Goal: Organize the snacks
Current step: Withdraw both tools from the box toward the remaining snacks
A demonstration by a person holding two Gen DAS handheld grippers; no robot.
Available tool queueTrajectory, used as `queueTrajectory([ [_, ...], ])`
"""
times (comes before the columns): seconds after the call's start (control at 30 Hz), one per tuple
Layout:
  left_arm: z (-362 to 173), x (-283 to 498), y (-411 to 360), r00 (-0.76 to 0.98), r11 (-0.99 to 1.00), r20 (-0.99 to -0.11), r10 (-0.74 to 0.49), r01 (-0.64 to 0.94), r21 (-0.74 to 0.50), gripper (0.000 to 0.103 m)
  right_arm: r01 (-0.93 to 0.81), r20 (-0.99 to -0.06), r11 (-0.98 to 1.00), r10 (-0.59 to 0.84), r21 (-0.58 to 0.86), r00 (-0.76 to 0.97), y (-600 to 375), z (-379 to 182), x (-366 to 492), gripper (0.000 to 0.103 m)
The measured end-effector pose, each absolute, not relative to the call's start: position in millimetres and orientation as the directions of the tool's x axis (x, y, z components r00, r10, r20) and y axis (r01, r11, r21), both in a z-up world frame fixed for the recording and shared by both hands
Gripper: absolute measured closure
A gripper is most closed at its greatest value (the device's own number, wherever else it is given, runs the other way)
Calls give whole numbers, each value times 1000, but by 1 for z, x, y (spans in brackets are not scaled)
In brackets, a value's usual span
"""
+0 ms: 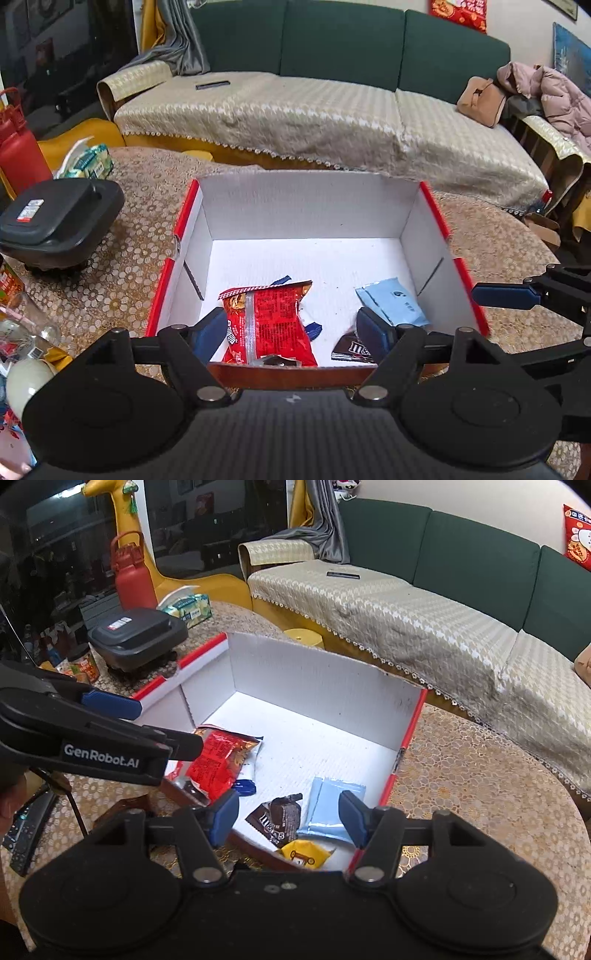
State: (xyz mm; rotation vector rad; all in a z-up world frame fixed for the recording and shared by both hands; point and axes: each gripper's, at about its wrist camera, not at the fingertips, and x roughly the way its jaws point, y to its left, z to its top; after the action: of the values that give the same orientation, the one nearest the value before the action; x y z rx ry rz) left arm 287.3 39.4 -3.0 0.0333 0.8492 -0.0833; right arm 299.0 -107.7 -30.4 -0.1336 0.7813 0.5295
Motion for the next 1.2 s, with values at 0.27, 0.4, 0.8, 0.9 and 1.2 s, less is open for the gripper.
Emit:
queueTrajectory([
  [0.27, 16, 256, 40, 682, 995, -726, -84, 100, -22, 22, -489, -666, 866, 426, 104, 613, -121, -15, 271, 16],
  [0.4, 25, 238, 40, 696, 993, -712, -95, 112, -23, 21, -497, -654, 860, 440, 111, 615, -124, -7, 253, 14],
  [0.8, 27, 184, 50, 715, 991, -686, -132, 118, -68, 2, -503, -656, 856, 450, 122, 606, -131, -10, 200, 0],
  [0.9, 20, 173, 52, 706, 989, -692, -150, 118, -93, 2, -499, -665, 857, 449, 131, 596, -133, -18, 190, 0],
  [1.2, -21, 147, 59, 651, 985, -741, -167, 83, -149, 1, -496, -702, 858, 436, 135, 563, -135, -46, 163, 0],
])
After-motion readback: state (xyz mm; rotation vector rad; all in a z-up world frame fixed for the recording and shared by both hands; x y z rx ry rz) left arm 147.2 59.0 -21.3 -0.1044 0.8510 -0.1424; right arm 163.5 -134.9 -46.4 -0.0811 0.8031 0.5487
